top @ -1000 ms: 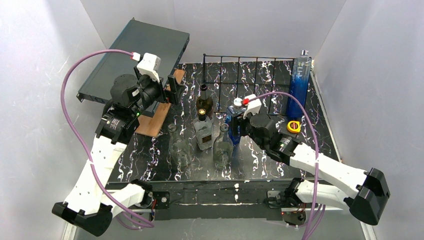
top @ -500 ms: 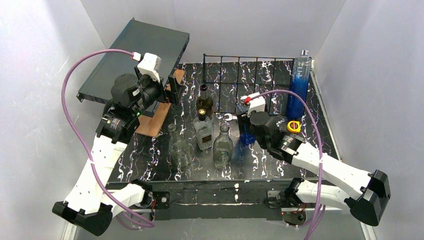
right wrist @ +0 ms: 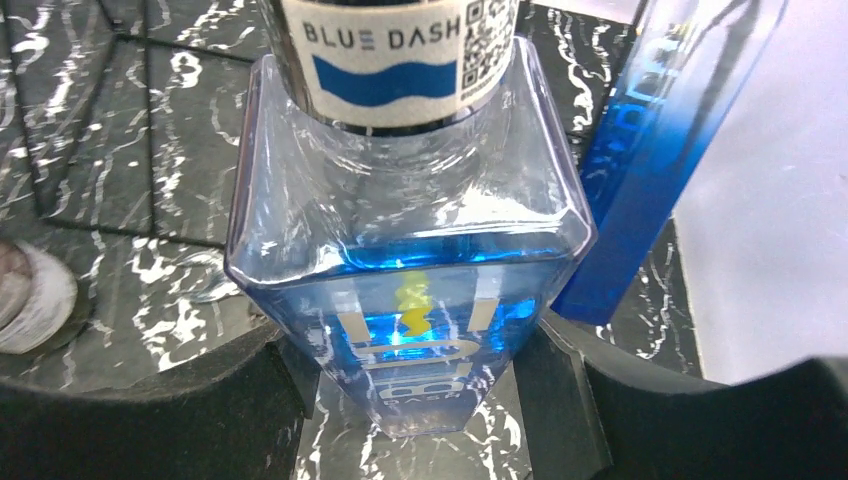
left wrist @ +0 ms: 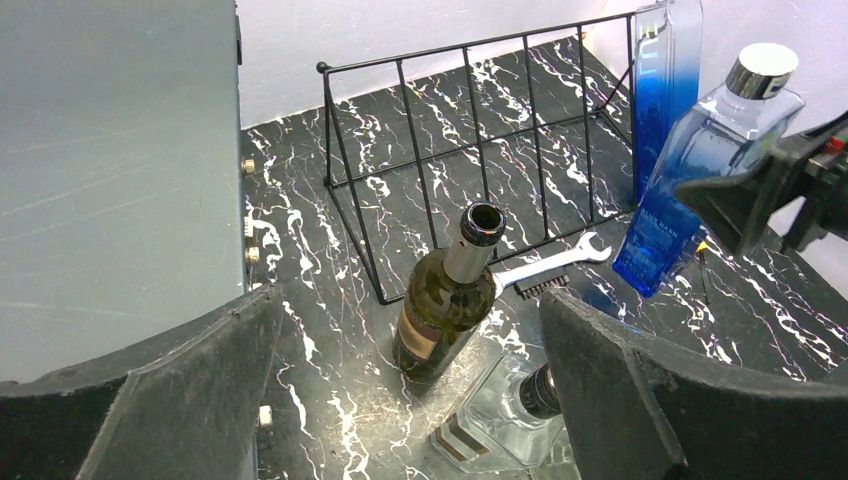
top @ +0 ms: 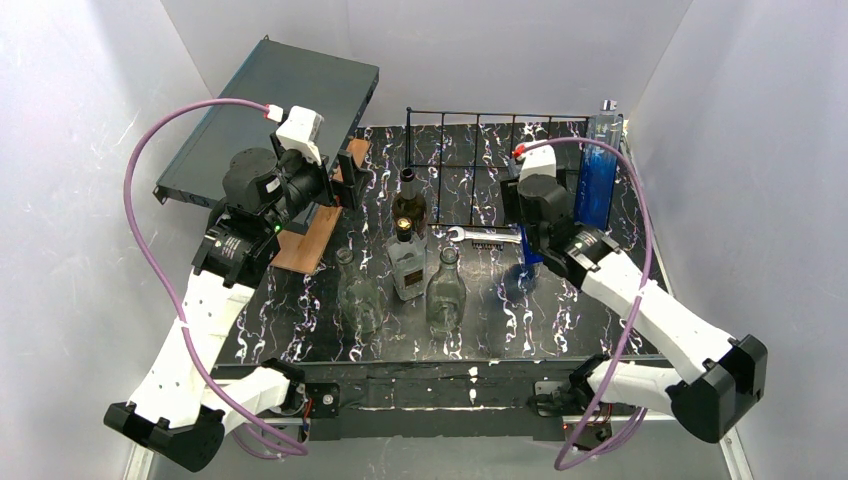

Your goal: Put the wine bottle on the wine rack

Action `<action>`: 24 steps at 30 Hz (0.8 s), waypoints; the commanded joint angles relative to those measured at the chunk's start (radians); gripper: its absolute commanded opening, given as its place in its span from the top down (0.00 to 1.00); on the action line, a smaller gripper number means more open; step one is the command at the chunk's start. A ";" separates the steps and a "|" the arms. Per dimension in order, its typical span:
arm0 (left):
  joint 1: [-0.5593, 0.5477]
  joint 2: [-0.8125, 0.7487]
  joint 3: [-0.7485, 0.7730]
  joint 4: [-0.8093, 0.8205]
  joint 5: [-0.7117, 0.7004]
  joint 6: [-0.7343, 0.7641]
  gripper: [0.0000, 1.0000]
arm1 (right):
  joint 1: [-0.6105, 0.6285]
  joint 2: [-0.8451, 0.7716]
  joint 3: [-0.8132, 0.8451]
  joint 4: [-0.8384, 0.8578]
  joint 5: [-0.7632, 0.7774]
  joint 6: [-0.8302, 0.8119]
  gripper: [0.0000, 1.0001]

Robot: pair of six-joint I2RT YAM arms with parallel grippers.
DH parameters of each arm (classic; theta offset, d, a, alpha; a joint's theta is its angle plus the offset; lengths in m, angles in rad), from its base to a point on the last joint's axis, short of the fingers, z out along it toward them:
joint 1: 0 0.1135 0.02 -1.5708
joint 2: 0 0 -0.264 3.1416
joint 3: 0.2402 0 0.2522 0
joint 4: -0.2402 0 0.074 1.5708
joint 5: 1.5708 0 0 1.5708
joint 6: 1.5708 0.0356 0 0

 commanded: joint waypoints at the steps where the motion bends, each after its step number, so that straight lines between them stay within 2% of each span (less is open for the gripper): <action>1: -0.008 -0.016 0.009 0.007 -0.006 0.010 0.01 | -0.059 0.025 0.105 0.172 0.072 -0.073 0.99; 10: -0.013 -0.017 0.010 0.007 -0.003 0.010 0.01 | -0.273 0.082 0.122 0.247 -0.084 -0.012 0.99; 13: -0.014 -0.017 0.012 0.006 -0.001 0.009 0.01 | -0.297 0.104 0.129 0.274 -0.087 -0.010 0.99; 20: -0.024 -0.015 0.013 0.004 0.000 0.008 0.01 | -0.313 0.131 0.054 0.462 -0.024 -0.031 0.99; 24: -0.029 -0.011 0.018 0.000 0.006 0.007 0.01 | -0.319 0.155 0.063 0.499 0.006 -0.044 0.99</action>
